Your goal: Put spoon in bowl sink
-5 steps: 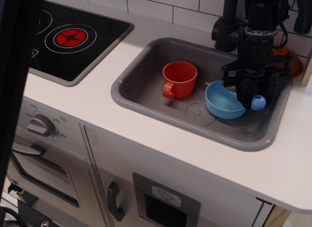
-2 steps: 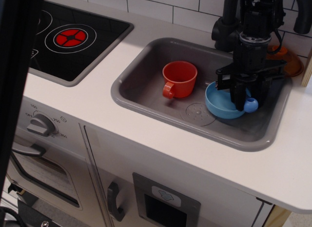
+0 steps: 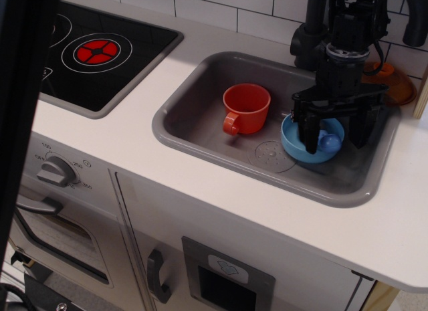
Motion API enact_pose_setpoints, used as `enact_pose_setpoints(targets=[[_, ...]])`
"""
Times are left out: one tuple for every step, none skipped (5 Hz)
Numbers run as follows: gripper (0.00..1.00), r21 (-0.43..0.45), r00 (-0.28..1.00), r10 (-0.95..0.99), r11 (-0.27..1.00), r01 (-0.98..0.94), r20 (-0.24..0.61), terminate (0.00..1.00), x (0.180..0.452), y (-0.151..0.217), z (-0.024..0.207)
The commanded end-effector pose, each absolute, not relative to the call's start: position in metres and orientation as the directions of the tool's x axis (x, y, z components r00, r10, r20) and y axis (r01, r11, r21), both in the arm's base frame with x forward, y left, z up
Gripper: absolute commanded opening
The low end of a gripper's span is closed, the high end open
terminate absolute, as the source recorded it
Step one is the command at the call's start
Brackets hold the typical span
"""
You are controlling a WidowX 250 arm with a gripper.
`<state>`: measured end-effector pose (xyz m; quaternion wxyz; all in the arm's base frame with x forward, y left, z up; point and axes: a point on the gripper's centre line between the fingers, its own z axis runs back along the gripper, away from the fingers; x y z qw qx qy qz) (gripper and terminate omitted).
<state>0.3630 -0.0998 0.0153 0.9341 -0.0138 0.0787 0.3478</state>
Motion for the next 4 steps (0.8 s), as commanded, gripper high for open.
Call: enact_pose_setpoints(targets=[[1.00, -0.104, 0.780, 0.626, 0.775, -0.623, -0.011, 0.00, 0.370, -0.102, 0.070], [1.00, -0.072, 0.854, 0.498, 0.867, -0.493, 0.147, 0.00, 0.369, -0.100, 0.082], [1.00, -0.072, 0.854, 0.498, 0.867, -0.493, 0.147, 0.00, 0.369, -0.100, 0.082], [1.00, -0.072, 0.854, 0.498, 0.867, -0.493, 0.147, 1.00, 0.369, -0.100, 0.082]])
